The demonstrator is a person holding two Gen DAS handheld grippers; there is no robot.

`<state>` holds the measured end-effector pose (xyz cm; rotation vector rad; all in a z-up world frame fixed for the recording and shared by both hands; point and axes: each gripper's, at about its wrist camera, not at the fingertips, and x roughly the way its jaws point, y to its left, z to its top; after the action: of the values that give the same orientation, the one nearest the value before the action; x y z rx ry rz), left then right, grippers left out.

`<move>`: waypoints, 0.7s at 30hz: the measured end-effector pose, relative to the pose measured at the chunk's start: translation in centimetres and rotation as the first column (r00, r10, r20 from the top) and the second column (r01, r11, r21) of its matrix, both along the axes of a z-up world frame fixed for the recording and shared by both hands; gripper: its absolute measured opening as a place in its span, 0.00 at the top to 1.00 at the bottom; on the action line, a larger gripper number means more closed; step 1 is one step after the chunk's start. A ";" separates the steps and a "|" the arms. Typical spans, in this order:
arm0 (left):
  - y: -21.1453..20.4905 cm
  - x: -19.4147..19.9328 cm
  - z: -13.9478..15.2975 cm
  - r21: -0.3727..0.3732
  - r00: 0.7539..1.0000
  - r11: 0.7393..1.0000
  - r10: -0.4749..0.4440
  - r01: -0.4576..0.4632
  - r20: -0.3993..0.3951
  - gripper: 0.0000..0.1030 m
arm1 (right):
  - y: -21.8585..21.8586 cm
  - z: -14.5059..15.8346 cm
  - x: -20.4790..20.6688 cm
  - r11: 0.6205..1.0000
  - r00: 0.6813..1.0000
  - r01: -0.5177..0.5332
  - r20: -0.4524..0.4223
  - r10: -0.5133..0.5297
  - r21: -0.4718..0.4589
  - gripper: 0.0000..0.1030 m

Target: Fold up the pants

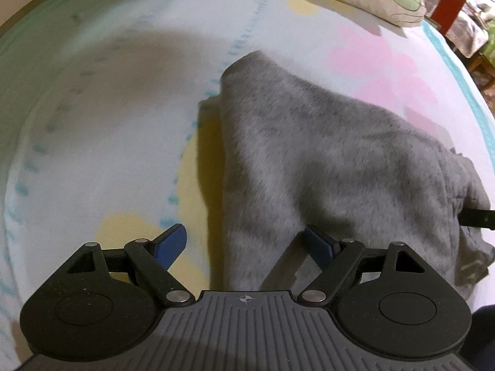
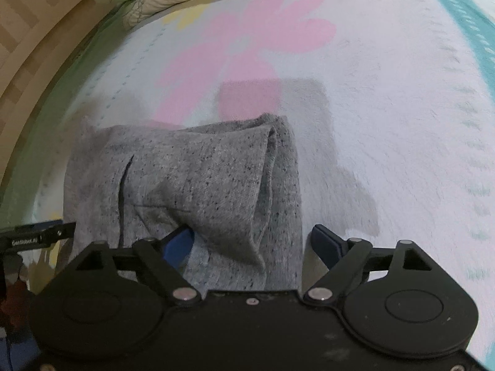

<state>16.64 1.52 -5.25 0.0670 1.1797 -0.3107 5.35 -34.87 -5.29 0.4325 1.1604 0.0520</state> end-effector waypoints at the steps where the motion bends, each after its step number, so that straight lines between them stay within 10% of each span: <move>1: -0.2 0.2 -0.1 -0.006 1.000 1.000 -0.008 0.008 0.007 0.19 | -0.1 -0.1 0.1 1.000 1.000 -0.009 0.006 0.009 0.007 0.09; 6: -0.6 1.1 -0.3 -0.065 1.000 0.998 -0.025 0.026 0.017 0.26 | -0.1 -0.3 0.5 0.997 0.998 -0.053 0.045 0.051 0.060 0.10; 11: -0.4 0.6 0.2 -0.173 0.999 0.984 -0.038 0.039 0.009 0.82 | 0.3 -0.1 0.5 0.991 0.993 -0.101 0.075 0.094 0.085 0.48; 15: -0.2 -0.1 1.6 -0.169 0.999 0.985 0.019 -0.012 0.038 0.89 | 2.1 2.2 -0.1 0.991 0.987 -0.132 0.098 0.130 0.010 0.69; 21: 0.9 -1.5 5.0 -0.193 0.991 0.981 0.050 -0.025 0.123 0.92 | 4.2 7.3 -1.0 0.988 0.971 -0.153 0.181 0.155 -0.028 0.74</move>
<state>15.17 2.47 -0.23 -0.1019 1.0188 -0.3796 4.39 -30.65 2.00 0.3176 1.0110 0.2146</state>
